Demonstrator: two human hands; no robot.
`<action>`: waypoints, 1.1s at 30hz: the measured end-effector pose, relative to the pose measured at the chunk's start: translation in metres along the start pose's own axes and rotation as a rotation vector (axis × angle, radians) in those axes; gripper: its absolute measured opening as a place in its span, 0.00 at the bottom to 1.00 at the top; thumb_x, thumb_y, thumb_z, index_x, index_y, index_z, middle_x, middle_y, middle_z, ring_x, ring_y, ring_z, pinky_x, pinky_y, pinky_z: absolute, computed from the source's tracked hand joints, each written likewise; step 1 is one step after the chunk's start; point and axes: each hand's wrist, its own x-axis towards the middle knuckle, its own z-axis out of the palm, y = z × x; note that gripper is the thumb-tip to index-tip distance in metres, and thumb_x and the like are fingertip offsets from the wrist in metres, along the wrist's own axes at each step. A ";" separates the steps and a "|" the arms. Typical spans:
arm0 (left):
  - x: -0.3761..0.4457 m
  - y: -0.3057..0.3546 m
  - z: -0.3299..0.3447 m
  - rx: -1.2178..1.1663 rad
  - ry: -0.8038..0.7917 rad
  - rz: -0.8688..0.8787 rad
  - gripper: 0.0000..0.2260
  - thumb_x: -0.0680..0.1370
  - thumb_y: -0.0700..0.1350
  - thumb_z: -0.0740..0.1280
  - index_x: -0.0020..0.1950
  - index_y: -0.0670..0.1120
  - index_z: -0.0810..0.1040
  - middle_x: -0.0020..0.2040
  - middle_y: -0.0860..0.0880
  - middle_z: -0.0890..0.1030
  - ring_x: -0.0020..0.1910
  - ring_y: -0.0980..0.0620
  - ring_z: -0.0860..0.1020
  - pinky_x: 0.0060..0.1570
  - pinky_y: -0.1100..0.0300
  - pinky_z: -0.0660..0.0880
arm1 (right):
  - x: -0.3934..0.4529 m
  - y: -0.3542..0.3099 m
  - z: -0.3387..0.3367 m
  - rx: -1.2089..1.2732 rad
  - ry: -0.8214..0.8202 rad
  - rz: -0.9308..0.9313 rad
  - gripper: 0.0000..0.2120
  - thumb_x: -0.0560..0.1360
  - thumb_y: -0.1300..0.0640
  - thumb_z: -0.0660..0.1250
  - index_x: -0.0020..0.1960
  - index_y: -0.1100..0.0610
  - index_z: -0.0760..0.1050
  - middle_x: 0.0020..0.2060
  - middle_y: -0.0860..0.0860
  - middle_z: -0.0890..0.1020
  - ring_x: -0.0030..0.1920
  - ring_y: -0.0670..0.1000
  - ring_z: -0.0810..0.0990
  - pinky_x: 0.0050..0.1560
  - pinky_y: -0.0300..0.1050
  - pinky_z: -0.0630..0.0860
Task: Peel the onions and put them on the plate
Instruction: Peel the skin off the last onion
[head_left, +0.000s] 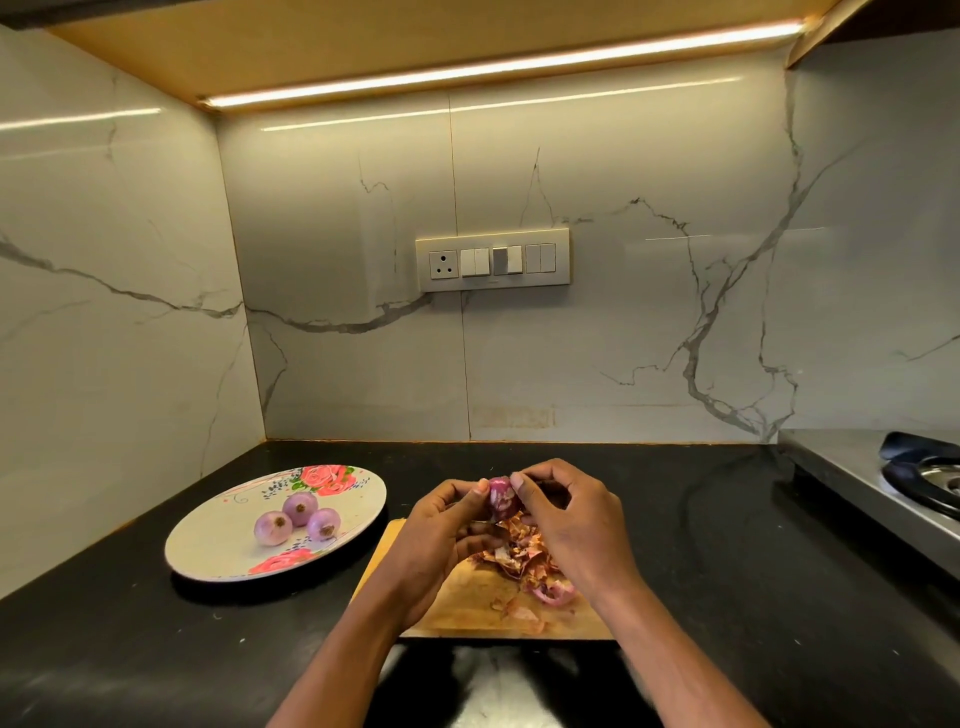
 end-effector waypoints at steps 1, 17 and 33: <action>0.000 0.000 0.001 0.009 0.005 -0.003 0.14 0.82 0.48 0.63 0.61 0.40 0.78 0.55 0.38 0.83 0.48 0.46 0.84 0.46 0.57 0.80 | 0.001 0.001 0.000 0.028 -0.006 0.013 0.07 0.77 0.46 0.70 0.51 0.47 0.83 0.43 0.41 0.85 0.46 0.41 0.84 0.49 0.40 0.82; -0.003 0.005 -0.002 -0.100 0.011 0.039 0.15 0.78 0.50 0.66 0.57 0.40 0.76 0.48 0.42 0.85 0.45 0.48 0.84 0.45 0.56 0.80 | -0.002 -0.008 0.002 0.158 -0.140 0.020 0.12 0.73 0.44 0.74 0.54 0.46 0.82 0.47 0.42 0.85 0.50 0.39 0.83 0.51 0.36 0.80; -0.001 0.003 -0.004 -0.128 -0.011 0.063 0.17 0.75 0.50 0.69 0.56 0.40 0.74 0.51 0.40 0.85 0.50 0.45 0.84 0.51 0.51 0.79 | 0.000 -0.004 0.000 0.176 -0.180 0.056 0.12 0.72 0.42 0.74 0.53 0.45 0.83 0.47 0.41 0.85 0.51 0.40 0.82 0.54 0.40 0.80</action>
